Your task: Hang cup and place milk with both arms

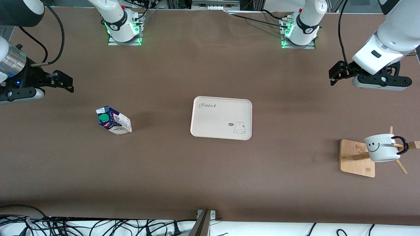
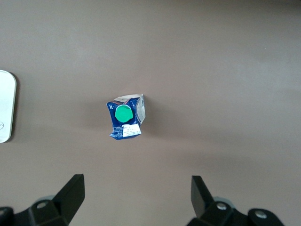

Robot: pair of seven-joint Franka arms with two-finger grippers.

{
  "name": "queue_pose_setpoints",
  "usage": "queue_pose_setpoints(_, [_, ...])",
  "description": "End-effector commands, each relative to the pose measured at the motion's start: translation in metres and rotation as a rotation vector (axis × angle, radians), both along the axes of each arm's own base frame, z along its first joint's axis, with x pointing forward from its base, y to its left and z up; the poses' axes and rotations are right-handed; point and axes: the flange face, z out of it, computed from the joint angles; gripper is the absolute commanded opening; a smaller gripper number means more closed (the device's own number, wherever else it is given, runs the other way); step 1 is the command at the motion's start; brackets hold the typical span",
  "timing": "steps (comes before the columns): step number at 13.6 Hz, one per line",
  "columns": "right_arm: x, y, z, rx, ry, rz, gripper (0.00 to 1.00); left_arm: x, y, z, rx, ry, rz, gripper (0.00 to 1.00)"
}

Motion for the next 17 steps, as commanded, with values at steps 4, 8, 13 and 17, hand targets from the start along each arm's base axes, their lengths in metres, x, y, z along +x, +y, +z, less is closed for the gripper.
queue_pose_setpoints(4, [-0.003, 0.002, 0.004, -0.006, -0.007, -0.005, 1.00, -0.008, -0.011, 0.004, 0.018, -0.017, -0.024, 1.00])
queue_pose_setpoints(8, [-0.003, 0.004, 0.004, -0.003, -0.005, -0.002, 1.00, 0.008, -0.015, 0.002, 0.003, -0.016, -0.019, 1.00])
queue_pose_setpoints(13, [-0.003, 0.005, 0.004, -0.001, -0.005, -0.006, 1.00, 0.020, -0.020, 0.002, 0.002, 0.016, -0.028, 1.00])
queue_pose_setpoints(17, [-0.004, 0.006, 0.005, -0.001, -0.002, -0.001, 1.00, 0.020, -0.019, 0.003, 0.001, 0.015, -0.025, 1.00])
